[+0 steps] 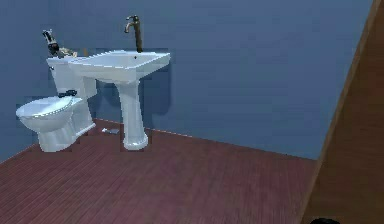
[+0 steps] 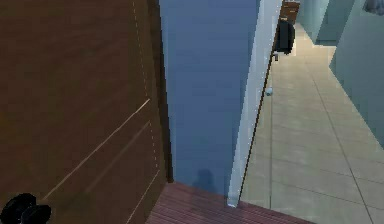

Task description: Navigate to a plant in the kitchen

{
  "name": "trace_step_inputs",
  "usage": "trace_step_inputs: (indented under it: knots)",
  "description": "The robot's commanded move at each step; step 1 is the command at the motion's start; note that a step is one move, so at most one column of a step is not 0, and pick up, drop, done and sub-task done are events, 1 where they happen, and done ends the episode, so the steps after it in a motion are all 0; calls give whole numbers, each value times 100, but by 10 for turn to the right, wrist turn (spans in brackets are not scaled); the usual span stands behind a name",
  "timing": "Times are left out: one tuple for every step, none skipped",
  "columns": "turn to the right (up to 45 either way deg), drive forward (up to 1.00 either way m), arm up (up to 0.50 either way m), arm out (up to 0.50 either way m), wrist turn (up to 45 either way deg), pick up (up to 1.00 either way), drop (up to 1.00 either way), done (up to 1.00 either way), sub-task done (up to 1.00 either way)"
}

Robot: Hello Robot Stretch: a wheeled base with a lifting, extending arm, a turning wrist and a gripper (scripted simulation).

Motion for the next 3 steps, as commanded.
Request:
trace_step_inputs:
  knots:
    - [0,5,0,0,0,0,0,0,0]
    - [-240,0,0,0,0,0,0,0,0]
    - [0,25,0,0,0,0,0,0,0]
